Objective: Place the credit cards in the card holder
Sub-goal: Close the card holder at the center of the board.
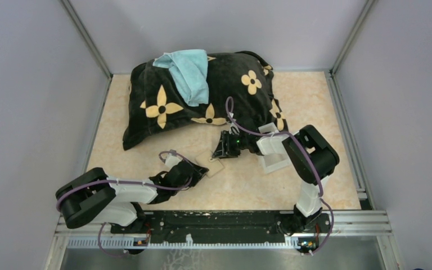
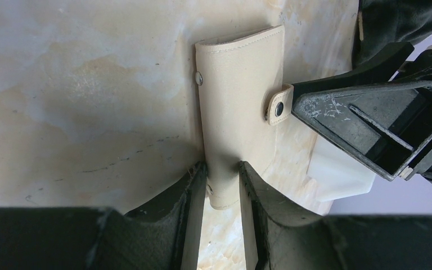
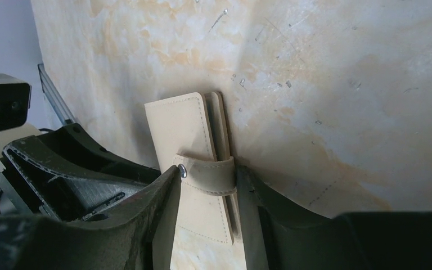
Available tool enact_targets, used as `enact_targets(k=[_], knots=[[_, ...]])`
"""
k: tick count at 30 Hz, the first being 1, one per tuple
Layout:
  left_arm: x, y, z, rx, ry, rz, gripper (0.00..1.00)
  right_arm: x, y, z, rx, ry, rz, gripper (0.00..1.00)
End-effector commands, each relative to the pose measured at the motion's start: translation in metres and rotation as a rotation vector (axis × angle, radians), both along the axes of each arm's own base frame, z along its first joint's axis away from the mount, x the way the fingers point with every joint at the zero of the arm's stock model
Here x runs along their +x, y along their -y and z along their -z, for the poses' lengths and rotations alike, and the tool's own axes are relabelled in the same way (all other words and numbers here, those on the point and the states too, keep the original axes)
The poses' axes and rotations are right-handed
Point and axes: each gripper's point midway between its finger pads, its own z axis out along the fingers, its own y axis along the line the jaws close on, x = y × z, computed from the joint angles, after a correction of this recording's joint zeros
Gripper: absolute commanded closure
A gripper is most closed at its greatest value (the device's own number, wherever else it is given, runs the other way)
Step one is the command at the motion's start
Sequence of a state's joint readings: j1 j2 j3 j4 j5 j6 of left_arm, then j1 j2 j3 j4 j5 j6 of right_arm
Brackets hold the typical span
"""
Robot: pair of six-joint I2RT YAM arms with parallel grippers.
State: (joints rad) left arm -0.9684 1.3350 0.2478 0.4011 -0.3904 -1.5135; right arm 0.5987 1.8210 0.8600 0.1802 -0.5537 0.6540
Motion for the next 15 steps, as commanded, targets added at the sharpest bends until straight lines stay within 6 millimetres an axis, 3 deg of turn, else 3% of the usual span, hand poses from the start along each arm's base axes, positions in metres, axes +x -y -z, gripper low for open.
enact_targets(k=[1, 15], knots=[[-0.034, -0.056, 0.064, 0.284, -0.152, 0.026, 0.63, -0.003, 0.003, 0.01, -0.041, 0.006, -0.056, 0.57], [-0.034, -0.057, 0.067, 0.295, -0.159, 0.027, 0.63, -0.006, 0.011, 0.03, -0.174, 0.001, -0.129, 0.54]])
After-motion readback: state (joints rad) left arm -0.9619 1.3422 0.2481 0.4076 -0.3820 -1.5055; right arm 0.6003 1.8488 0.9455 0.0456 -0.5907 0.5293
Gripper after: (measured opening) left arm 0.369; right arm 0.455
